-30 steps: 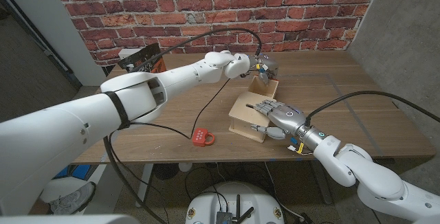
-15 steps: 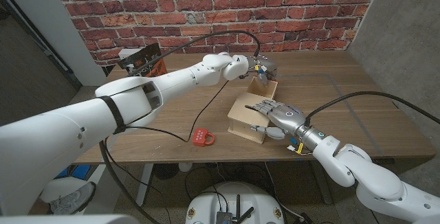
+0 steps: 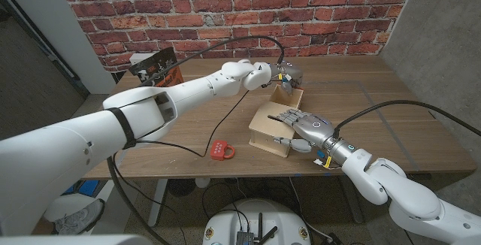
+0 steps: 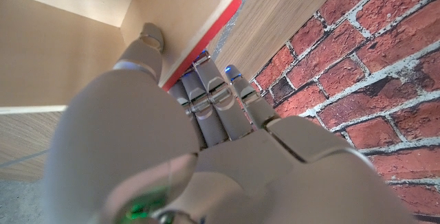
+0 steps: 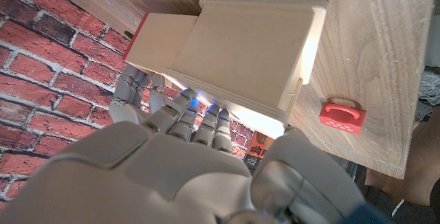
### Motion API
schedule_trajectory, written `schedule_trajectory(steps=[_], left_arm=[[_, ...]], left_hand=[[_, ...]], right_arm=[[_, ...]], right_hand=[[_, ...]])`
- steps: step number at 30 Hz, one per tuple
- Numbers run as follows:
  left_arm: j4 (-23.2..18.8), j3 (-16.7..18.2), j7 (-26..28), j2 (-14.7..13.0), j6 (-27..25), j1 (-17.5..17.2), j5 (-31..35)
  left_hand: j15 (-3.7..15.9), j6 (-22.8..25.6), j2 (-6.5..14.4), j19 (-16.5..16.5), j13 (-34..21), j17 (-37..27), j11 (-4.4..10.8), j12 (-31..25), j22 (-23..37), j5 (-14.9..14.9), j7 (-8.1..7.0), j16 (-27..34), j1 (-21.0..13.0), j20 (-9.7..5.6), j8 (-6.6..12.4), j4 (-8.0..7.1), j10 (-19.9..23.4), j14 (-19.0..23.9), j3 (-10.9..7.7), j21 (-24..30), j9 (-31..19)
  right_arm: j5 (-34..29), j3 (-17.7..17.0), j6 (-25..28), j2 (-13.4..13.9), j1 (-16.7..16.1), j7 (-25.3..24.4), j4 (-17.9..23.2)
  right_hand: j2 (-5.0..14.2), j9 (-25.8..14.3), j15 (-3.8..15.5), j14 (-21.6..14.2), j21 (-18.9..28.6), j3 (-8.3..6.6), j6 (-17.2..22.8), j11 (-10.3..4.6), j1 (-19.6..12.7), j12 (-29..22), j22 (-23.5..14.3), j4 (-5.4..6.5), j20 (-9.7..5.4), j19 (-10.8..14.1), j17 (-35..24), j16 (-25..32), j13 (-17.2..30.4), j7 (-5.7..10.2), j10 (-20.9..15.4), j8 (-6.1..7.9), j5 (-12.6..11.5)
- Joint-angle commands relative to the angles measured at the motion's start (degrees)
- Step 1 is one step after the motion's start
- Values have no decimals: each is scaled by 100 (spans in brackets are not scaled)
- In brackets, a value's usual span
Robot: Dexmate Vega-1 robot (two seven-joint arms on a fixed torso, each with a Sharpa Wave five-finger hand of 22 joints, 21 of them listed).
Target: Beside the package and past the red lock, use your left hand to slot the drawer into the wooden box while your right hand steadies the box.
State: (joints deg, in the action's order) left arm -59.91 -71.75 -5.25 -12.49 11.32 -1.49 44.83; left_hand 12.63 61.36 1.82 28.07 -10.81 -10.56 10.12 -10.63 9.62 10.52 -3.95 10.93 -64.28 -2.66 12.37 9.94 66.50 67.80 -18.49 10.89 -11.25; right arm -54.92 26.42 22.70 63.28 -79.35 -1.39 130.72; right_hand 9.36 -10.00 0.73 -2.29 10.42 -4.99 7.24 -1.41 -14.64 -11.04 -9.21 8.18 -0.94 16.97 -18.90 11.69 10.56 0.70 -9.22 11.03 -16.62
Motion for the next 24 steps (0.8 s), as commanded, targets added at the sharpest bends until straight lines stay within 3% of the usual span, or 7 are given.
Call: schedule_trajectory(steps=[1, 15, 24], left_arm=[[131, -134, 140, 70, 43, 72, 267], [408, -22, 24, 280, -21, 127, -33], [520, 2, -124, 414, -154, 199, -242]], left_hand=[[140, 192, 417, 7, -23, -5, 144, -43, 4, 44, -131, 50, -380, -885, 70, -23, 141, 109, -20, -19, 3], [140, 191, 417, 5, -23, -4, 144, -44, 4, 44, -129, 49, -380, -886, 70, -24, 144, 108, -19, -20, 3], [140, 188, 417, 4, -23, -4, 143, -46, 4, 44, -123, 48, -379, -885, 69, -25, 149, 107, -17, -20, 3]], right_arm=[[53, -13, -34, -12, 46, -24, -44], [103, -4, -117, 16, 124, -9, -94], [-198, 103, -5, -18, 137, 45, -69]], right_hand=[[24, -33, 16, -48, 29, -41, 57, 46, 57, -29, -32, 8, -2, 51, 2, 21, 29, -4, -22, 34, 7], [24, -33, 16, -48, 29, -41, 57, 46, 57, -29, -32, 8, -2, 51, 2, 21, 29, -4, -22, 34, 7], [24, -33, 16, -48, 29, -41, 57, 46, 57, -29, -32, 8, -2, 51, 2, 21, 29, -4, -22, 34, 7]])
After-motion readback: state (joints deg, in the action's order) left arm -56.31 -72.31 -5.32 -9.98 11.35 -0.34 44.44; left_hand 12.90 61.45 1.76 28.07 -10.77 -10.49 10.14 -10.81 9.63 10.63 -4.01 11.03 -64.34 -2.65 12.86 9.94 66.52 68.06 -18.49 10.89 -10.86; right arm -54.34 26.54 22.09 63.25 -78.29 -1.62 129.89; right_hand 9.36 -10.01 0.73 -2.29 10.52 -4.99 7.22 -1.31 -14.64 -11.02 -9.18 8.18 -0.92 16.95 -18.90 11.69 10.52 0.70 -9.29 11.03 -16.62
